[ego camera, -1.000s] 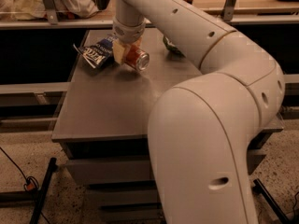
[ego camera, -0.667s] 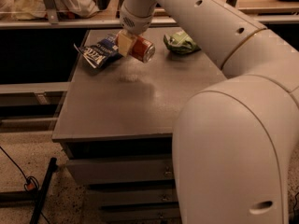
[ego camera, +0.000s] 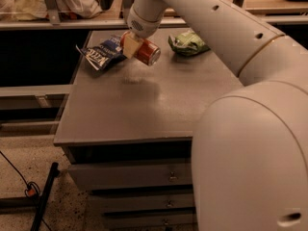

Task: Place coke can upright

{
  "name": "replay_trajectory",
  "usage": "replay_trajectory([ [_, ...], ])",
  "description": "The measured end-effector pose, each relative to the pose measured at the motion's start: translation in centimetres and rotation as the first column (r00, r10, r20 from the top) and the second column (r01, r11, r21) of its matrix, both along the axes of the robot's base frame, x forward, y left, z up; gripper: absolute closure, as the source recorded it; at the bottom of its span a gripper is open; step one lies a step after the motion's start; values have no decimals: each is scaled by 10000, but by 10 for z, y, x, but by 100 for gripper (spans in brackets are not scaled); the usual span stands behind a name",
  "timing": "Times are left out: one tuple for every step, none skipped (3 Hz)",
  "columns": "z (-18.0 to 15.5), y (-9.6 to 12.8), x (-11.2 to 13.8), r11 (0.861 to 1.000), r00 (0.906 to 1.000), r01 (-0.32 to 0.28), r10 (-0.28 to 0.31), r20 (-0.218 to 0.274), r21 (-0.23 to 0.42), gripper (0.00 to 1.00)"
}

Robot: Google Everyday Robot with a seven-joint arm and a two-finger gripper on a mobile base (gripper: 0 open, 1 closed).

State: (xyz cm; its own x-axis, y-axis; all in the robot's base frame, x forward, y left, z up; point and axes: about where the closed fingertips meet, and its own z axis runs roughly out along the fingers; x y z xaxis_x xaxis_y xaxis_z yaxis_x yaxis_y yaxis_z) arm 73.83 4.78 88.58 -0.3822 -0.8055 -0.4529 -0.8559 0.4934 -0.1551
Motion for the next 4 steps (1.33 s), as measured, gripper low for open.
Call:
replay_trajectory([
  [0, -13, 3, 9912, 9973, -232, 139, 716, 1307, 100],
  [9, -30, 3, 9703, 9888, -451, 95, 1489, 2376, 100],
  [16, -46, 2, 9384, 9830, -719, 91, 1836, 3381, 100],
  [21, -61, 1, 8882, 9810, -1038, 174, 1930, 4475, 100],
])
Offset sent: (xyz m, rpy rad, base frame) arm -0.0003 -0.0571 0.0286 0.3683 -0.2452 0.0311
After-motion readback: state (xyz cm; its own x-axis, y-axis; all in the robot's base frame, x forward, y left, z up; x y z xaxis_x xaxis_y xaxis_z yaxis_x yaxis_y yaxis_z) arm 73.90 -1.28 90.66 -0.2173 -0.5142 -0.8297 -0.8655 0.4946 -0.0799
